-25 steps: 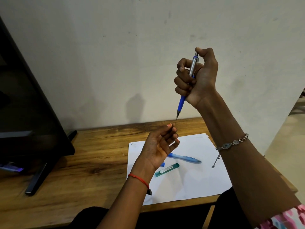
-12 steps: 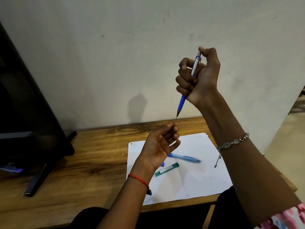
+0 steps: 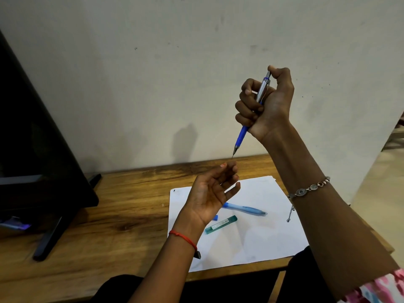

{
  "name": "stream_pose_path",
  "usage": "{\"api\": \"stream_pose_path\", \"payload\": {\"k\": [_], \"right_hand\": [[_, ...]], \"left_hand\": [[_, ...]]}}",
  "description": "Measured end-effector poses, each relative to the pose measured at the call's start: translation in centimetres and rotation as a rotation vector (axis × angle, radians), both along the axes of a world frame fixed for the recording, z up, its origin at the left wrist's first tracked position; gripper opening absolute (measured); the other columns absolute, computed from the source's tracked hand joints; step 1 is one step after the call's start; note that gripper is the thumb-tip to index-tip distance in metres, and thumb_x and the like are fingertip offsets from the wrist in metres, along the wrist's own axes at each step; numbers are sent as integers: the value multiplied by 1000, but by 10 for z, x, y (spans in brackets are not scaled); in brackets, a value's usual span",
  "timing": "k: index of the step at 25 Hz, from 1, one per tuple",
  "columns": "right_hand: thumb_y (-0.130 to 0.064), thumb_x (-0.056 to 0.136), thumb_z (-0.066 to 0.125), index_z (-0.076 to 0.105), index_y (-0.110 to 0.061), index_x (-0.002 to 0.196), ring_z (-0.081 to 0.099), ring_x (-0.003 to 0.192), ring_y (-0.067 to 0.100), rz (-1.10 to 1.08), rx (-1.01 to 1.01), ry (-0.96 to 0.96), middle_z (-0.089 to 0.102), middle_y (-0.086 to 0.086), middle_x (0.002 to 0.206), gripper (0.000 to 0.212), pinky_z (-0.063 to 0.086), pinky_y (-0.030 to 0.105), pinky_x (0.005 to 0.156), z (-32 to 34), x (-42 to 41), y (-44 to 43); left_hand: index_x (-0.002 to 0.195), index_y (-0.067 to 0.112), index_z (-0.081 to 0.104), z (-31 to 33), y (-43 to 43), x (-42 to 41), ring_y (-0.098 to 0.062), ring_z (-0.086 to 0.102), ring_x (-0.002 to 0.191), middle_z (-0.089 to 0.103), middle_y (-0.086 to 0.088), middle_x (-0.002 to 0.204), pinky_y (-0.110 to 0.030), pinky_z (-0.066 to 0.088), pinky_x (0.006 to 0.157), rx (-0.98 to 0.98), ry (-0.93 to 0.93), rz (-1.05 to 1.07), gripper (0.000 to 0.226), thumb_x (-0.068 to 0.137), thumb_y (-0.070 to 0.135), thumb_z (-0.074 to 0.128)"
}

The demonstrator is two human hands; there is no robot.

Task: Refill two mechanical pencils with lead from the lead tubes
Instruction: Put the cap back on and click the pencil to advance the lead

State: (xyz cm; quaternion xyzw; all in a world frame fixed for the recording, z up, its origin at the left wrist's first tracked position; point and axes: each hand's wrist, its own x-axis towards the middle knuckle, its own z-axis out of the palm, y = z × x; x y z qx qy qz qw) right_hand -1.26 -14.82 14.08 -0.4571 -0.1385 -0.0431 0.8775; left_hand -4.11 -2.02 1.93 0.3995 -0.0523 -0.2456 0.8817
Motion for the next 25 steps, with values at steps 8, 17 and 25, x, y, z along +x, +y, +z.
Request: {"api": "stream_pose_path", "payload": {"k": [8,17,25], "right_hand": [[-36,87,32,49,-6,58,30,43,15,32,130,22,32,1,47,44,28,23,45,-16,12,-2],[-32,96,31,46,-8,67,46,64,22,-70,287,190,44,6,62,40,42,32,65,-73,25,1],[-17,94,46,64,-8,82,54,70,17,-9,-179,314,59,5,81,23,46,27,66,-115,24,-15]], "left_hand": [[96,5,70,2,6,3,-12,68,71,74,-6,87,-25,57,62,-60,12,24,32,78,28,57],[107,-6,63,-5,20,12,-29,69,96,68,-22,107,-33,56,81,-301,77,82,50,94,35,37],[91,-11,60,-13,35,21,-32,72,73,72,-24,79,-34,56,74,-269,205,322,35,91,22,46]]}}
